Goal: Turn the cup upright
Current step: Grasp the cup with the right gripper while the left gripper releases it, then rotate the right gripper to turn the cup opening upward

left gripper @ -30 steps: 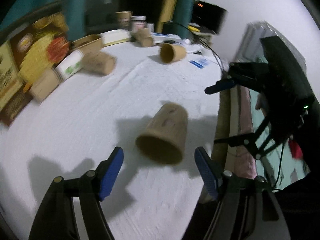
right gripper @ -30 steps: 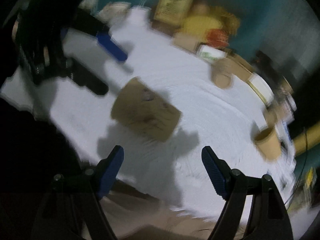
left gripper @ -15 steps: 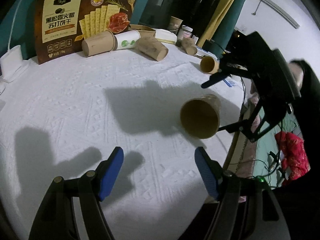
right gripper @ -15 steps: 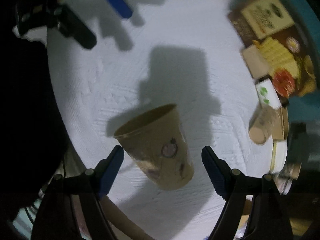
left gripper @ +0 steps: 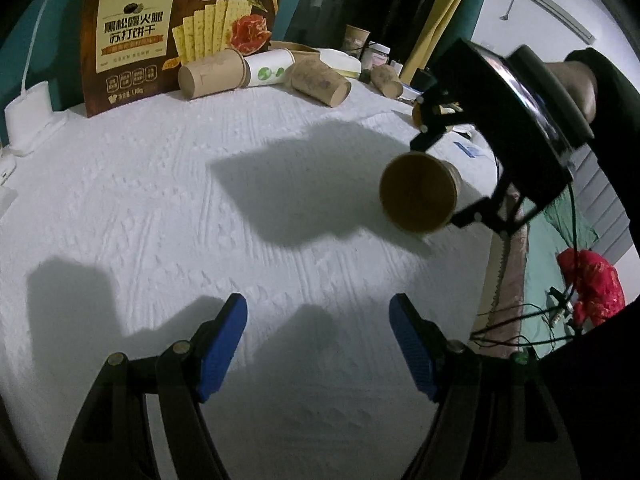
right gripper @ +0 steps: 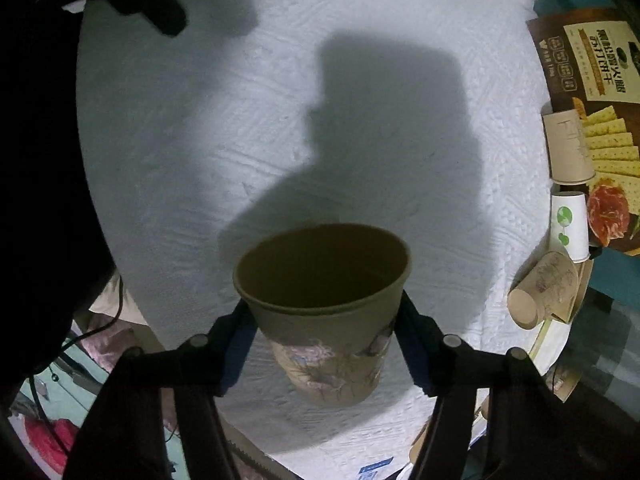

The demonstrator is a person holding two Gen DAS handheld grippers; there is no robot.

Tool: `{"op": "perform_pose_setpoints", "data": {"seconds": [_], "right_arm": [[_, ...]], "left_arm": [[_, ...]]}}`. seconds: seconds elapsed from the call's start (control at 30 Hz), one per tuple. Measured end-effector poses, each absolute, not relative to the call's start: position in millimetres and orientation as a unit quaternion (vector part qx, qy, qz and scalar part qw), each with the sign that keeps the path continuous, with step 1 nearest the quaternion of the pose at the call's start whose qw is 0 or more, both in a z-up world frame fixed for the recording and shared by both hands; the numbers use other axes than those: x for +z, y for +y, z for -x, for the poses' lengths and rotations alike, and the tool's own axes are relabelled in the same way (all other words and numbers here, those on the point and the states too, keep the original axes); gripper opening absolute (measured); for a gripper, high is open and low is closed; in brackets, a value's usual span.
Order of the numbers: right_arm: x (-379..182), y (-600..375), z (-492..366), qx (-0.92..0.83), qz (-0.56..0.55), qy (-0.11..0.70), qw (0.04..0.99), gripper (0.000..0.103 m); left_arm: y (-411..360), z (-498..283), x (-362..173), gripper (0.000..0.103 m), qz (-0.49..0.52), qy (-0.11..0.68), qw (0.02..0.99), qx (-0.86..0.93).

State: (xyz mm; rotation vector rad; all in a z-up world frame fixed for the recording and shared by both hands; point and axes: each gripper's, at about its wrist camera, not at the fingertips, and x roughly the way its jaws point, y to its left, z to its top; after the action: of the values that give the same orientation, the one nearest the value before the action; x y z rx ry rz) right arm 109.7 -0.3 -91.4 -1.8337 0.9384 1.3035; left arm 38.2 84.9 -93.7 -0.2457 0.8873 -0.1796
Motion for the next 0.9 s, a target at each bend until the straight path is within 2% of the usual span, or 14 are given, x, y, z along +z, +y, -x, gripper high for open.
{"op": "perform_pose_setpoints", "data": {"seconds": [0.23, 0.5, 0.7, 0.9], "right_arm": [[-74, 7, -131, 0.498, 0.685, 0.361, 0.392, 0.061], [-33, 4, -153, 0.519, 0.595, 0.372, 0.489, 0.061], [-5, -22, -184, 0.521, 0.402, 0.390, 0.644, 0.061], [-2, -58, -195, 0.502, 0.189, 0.388, 0.750, 0.061]], "left_arm": [[85, -34, -92, 0.074, 0.128, 0.420, 0.894, -0.087], [76, -30, -85, 0.074, 0.120, 0.416, 0.897, -0.088], [82, -33, -80, 0.074, 0.138, 0.405, 0.901, -0.071], [78, -39, -76, 0.074, 0.134, 0.401, 0.904, -0.059]]}}
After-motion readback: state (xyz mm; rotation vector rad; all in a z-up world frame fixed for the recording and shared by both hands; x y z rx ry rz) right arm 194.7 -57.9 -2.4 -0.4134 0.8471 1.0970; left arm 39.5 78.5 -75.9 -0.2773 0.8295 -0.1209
